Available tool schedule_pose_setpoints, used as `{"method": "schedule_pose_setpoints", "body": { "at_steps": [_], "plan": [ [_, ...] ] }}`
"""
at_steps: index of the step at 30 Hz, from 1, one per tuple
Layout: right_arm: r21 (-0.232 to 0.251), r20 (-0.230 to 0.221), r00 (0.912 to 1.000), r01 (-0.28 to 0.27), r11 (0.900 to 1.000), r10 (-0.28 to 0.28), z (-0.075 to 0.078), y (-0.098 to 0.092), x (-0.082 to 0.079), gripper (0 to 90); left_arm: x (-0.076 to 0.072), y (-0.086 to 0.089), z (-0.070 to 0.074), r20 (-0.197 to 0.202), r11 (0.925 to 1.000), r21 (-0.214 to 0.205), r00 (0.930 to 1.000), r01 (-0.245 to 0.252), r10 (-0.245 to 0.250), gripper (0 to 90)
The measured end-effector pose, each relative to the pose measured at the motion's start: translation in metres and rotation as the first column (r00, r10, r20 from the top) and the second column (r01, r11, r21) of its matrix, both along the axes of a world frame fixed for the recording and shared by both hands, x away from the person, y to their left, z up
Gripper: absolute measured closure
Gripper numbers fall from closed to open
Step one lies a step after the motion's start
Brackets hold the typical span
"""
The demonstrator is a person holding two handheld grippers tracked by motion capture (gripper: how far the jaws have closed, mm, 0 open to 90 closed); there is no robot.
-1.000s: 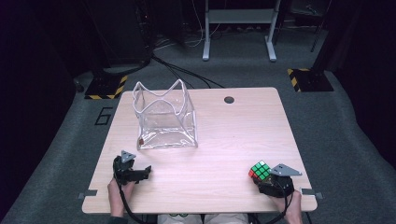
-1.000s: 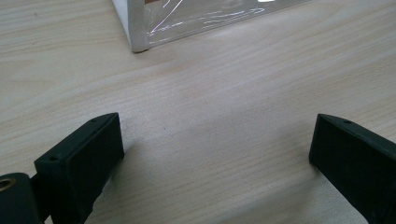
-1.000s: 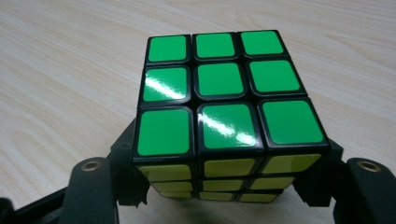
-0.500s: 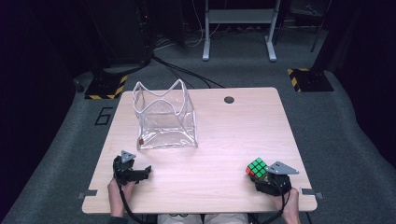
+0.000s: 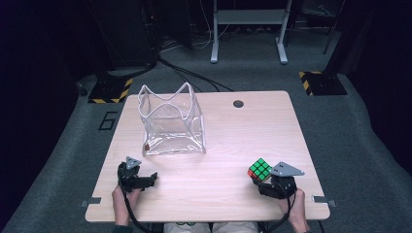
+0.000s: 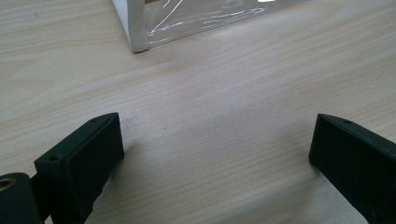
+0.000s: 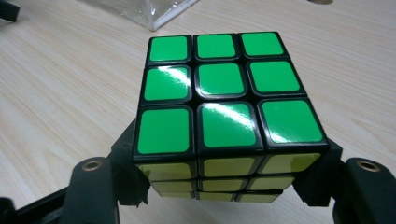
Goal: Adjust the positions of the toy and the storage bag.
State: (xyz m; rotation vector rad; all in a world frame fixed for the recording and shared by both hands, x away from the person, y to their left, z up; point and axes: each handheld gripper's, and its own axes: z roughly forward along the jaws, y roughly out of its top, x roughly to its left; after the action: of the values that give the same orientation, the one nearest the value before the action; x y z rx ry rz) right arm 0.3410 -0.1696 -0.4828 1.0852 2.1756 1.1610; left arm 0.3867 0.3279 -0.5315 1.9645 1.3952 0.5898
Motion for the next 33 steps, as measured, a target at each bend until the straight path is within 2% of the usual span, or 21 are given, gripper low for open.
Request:
{"method": "schedule_pose_setpoints", "body": {
  "at_steps": [11, 18, 26, 33],
  "plan": [
    [-0.003, 0.0, 0.9977, -0.067, 0.9977, 0.067, 0.007, 0.025, 0.003, 33.2, 0.0, 0.0, 0.0, 0.0, 1.0, 0.0, 1.0, 0.0, 0.0, 2.8],
    [-0.001, -0.016, 0.9936, -0.112, 0.9937, 0.112, 0.005, 0.044, 0.004, 33.2, 0.0, 0.0, 0.0, 0.0, 1.0, 0.0, 1.0, 0.0, 0.0, 2.8],
    [-0.005, -0.027, 0.9858, -0.166, 0.9861, 0.166, 0.001, 0.063, 0.006, 33.2, 0.0, 0.0, 0.0, 0.0, 1.0, 0.0, 1.0, 0.001, -0.001, 2.8],
    [-0.013, -0.052, 0.976, -0.212, 0.9771, 0.211, -0.01, 0.084, 0.007, 33.2, 0.0, 0.0, 0.0, 0.0, 1.0, -0.001, 1.0, 0.0, 0.0, 2.8]
  ]
}}
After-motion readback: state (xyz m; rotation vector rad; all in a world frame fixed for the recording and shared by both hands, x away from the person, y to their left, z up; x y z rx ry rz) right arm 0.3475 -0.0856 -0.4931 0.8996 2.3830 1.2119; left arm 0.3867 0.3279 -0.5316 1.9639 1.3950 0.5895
